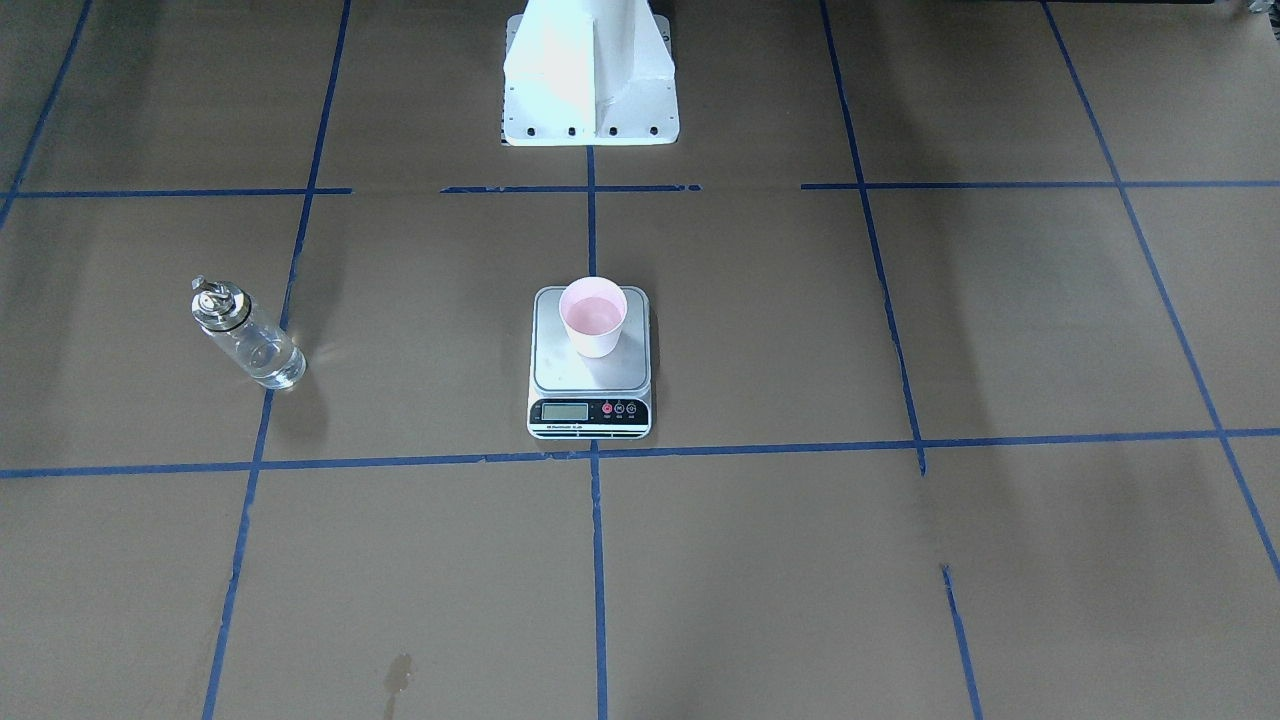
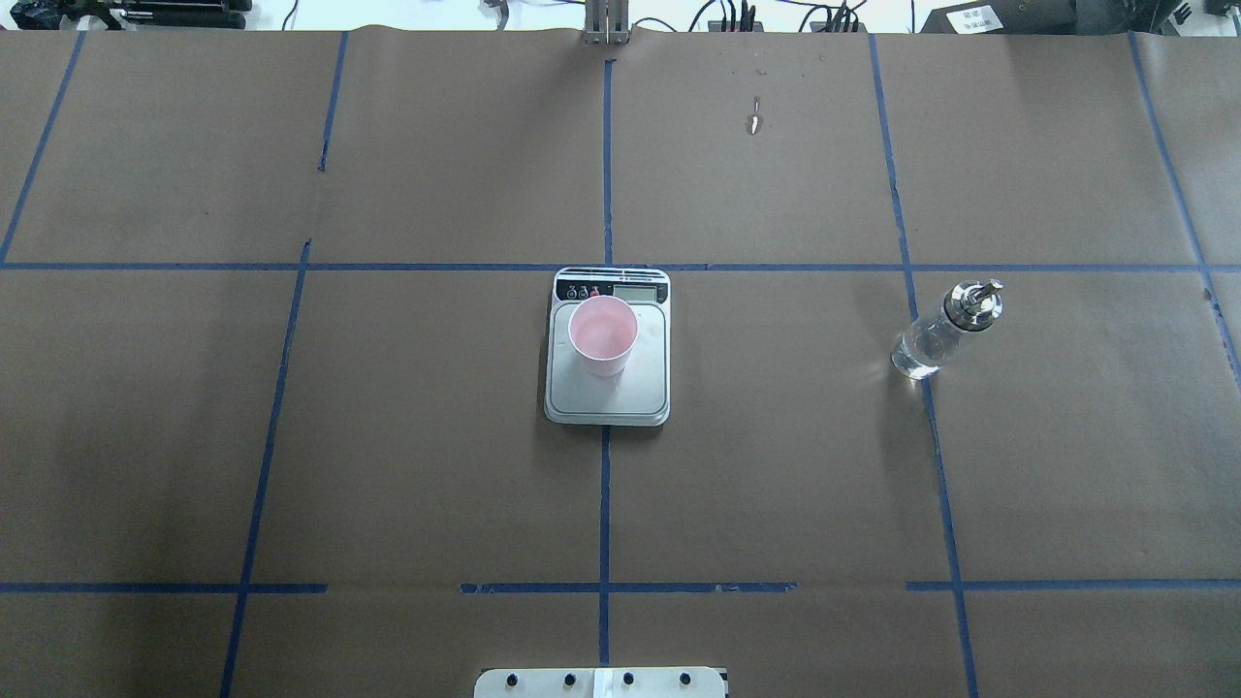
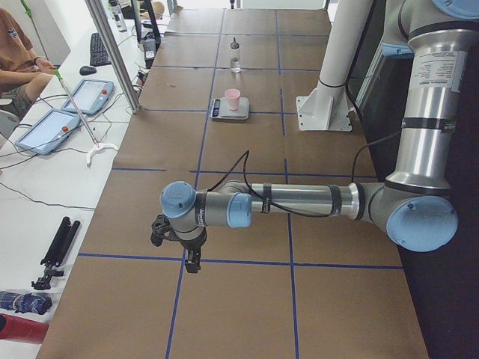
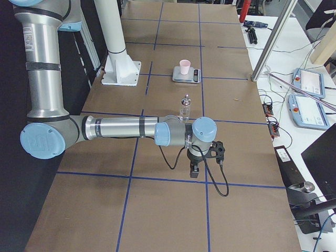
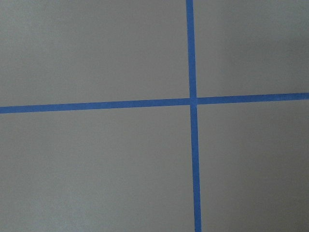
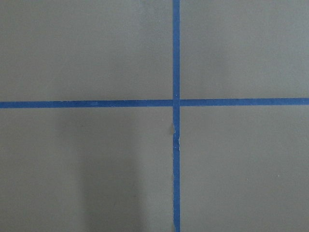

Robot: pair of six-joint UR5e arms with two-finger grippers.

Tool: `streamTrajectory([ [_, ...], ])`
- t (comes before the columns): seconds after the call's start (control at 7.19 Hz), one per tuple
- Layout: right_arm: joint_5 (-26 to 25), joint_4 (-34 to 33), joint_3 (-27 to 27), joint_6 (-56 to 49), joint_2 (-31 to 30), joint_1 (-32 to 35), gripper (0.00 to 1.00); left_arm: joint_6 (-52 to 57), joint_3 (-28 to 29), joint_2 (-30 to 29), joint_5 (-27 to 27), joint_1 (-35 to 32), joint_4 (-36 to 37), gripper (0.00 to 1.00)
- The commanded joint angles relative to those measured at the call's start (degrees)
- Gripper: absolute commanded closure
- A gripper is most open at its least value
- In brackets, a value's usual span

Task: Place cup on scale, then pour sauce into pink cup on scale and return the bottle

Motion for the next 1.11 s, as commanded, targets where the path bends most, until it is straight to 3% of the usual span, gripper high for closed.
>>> streamTrajectory([
  [0.0,0.0,0.0,0.0,0.0,0.0,0.1,0.0,0.1,-1.4,0.0,0.0,0.0,0.0,0.0],
  [0.97,0.0,0.0,0.0,0.0,0.0,0.3,0.0,0.2,-2.3,0.0,0.0,-1.2,-0.1,0.0],
])
